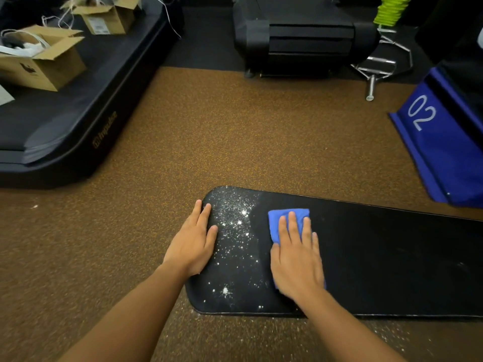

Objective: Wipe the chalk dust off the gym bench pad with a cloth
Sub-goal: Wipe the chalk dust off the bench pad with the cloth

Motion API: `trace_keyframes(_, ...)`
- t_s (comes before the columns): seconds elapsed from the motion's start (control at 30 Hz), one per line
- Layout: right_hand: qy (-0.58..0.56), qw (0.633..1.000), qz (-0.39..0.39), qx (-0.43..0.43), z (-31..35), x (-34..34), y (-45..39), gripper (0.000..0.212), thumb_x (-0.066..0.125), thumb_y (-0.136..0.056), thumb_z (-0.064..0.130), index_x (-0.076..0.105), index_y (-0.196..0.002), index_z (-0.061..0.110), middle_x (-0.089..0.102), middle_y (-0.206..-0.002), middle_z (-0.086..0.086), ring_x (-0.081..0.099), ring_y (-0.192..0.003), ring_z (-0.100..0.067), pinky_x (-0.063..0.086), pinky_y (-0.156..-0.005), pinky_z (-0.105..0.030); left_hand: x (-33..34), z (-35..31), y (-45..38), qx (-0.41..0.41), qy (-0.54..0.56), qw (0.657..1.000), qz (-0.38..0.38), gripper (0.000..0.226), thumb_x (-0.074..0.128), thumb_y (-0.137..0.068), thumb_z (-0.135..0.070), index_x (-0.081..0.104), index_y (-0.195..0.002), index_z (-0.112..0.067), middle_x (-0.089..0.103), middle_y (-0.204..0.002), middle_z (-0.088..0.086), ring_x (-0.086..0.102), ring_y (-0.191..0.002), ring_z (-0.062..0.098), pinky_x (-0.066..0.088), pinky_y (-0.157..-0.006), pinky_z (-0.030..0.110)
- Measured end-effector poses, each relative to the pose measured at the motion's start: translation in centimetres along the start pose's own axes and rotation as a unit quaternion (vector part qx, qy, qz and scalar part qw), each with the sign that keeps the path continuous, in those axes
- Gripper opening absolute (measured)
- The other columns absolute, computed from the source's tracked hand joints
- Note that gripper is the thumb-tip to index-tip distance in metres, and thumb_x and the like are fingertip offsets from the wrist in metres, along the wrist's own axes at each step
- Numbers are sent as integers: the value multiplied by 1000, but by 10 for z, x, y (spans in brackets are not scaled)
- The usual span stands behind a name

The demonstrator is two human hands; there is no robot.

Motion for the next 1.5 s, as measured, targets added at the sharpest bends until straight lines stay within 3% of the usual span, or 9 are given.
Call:
trace_keyframes(0.13, -26, 1000, 10, 0, 44, 4, -5, 72, -4, -84, 39, -1, -150, 11, -8, -159, -7, -12, -144, -35, -3, -115, -48, -1, 2, -1, -5, 17, 1000, 2, 58, 28, -100, -40, 9, -151, -22, -2, -160, -3, 13, -144, 16, 23, -111, 36)
trace_keyframes(0.3, -16, 997, -11, -81, 82, 15, 33, 64, 25, -87, 35, 33, -145, 7, 28, -153, -10, 20, -142, -36, 16, -113, -52, -4, 5, -1, -1, 34, 999, -2, 56, 30, -100, -34, 7, -151, -24, 2, -160, -1, 17, -144, 17, 23, -110, 34)
trace_keyframes(0.5, 0, 993, -14, -115, 55, 18, 65, 63, 35, -85, 31, 36, -144, 10, 31, -153, -7, 22, -141, -33, 18, -107, -47, -4, 6, 3, 3, 30, 999, 15, 57, 27, -101, -37, 5, -151, -25, 0, -160, -3, 17, -144, 17, 24, -111, 36)
trace_keyframes(0.67, 4, 998, -26, -49, 32, 10, 35, 61, 30, -86, 33, 42, -140, 6, 39, -148, -11, 32, -137, -37, 31, -109, -51, -7, 9, 6, 5, 29, 999, 28, 57, 26, -101, -38, 2, -151, -26, -1, -160, -5, 22, -142, 19, 26, -110, 35)
trace_keyframes(0.83, 3, 1000, 5, 9, 32, 5, -18, 68, 4, -88, 35, 9, -150, 7, 5, -159, -12, 1, -144, -38, 8, -115, -49, -9, 7, 4, 6, 41, 999, 30, 57, 27, -100, -38, 4, -151, -26, 4, -160, -4, 25, -142, 21, 25, -112, 37)
trace_keyframes(0.93, -4, 1000, 10, 25, 43, 1, -41, 61, 14, -97, 33, -6, -149, 8, -10, -159, -11, -13, -143, -37, 0, -117, -49, -11, 6, 4, 3, 56, 998, 35, 56, 28, -101, -37, 5, -151, -25, 6, -160, -2, 19, -143, 17, 20, -115, 38)
trace_keyframes(1.2, -17, 999, 21, -23, 62, -1, -64, 62, 21, -98, 34, -2, -151, 9, -4, -160, -7, -12, -144, -34, -2, -116, -48, -16, 4, 3, 11, 72, 997, 31, 56, 29, -101, -34, 8, -151, -21, 13, -159, 0, 16, -144, 14, 16, -115, 32)
trace_keyframes(1.4, -21, 990, 5, -137, 75, 0, -28, 79, -4, -77, 38, 5, -151, 13, 3, -160, -4, -8, -145, -29, -6, -114, -44, -18, 5, -2, 13, 23, 999, 18, 59, 28, -100, -40, 6, -151, -23, 13, -159, 0, 21, -143, 16, 25, -113, 37)
trace_keyframes(1.5, -28, 995, 2, -94, 60, 1, -23, 74, 1, -82, 39, 7, -151, 13, 3, -160, -3, -7, -145, -29, -2, -115, -45, -14, -1, -3, 21, -7, 999, 35, 60, 27, -99, -42, 2, -151, -25, 4, -160, -1, 16, -144, 17, 27, -111, 38)
Point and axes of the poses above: each hand's wrist, its own y-axis away from the middle knuckle, its own x-axis out of the palm, z = x × y, the point moved 8 cm from there along -y, towards the middle knuckle
